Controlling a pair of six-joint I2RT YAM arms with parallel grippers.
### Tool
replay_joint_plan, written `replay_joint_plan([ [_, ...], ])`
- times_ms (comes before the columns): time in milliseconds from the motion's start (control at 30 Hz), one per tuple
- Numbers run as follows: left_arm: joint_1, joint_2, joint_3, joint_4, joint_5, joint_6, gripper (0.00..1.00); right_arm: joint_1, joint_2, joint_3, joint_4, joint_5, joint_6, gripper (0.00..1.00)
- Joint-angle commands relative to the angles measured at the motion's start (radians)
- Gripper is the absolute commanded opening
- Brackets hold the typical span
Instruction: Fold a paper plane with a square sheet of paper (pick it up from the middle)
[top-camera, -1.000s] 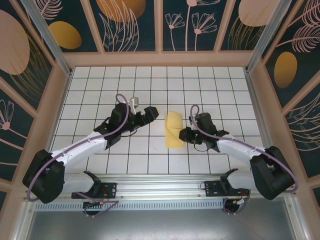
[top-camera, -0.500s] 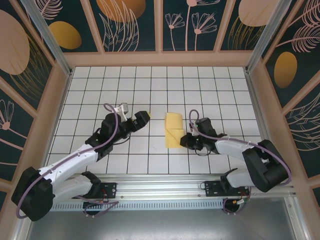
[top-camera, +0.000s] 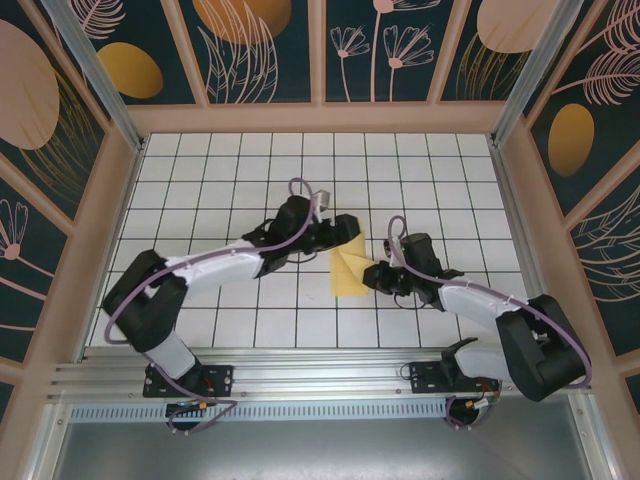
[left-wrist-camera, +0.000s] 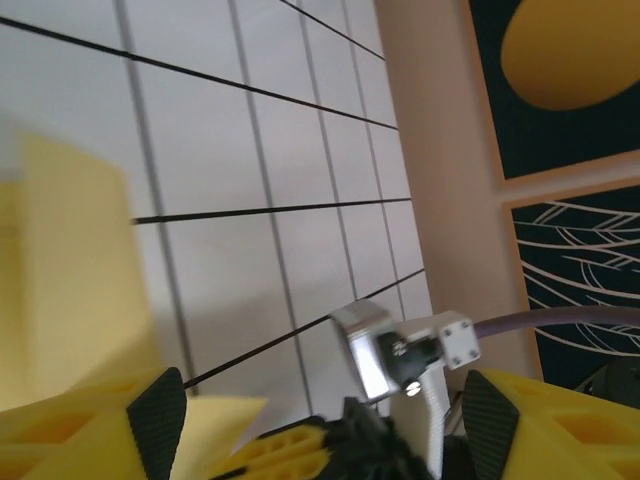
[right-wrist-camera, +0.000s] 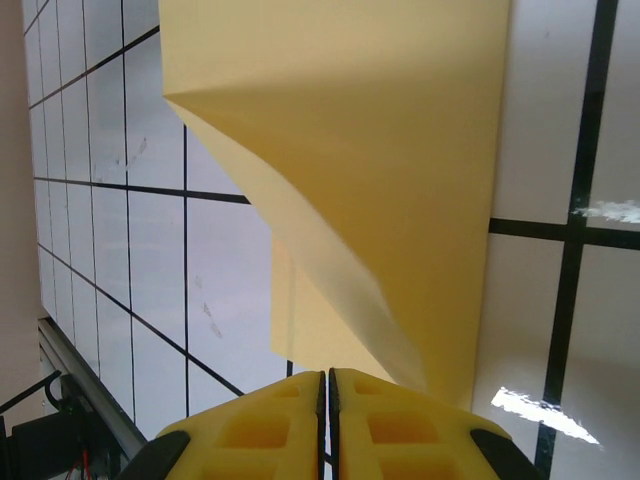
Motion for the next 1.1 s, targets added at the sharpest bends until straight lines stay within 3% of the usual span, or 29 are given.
replay_joint_plan([
  [0, -0.017, 0.115, 0.109, -0.102, 0.009, 0.035, 0.74, -0.011, 0.029, -0.009, 0.053, -0.045, -0.032, 0.12],
  [233, -0.017, 0.321, 0.386, -0.255, -0.012, 0.084, 0.74, -0.014, 0.08, -0.009, 0.103, -0.071, -0.04, 0.12],
  [433, -0.017, 0.484, 0.545, -0.308, 0.044, 0.088, 0.72, -0.016, 0.083, -0.04, 0.141, -0.08, -0.028, 0.11],
  [733, -0.009, 0.465, 0.451, -0.338, -0.062, 0.08, 0.7, -0.017, 0.107, -0.053, 0.179, -0.102, -0.019, 0.12],
  [1067, -0.005, 0.488, 0.383, -0.285, -0.059, 0.073, 0.69, -0.017, 0.124, -0.045, 0.176, -0.114, 0.0, 0.14],
])
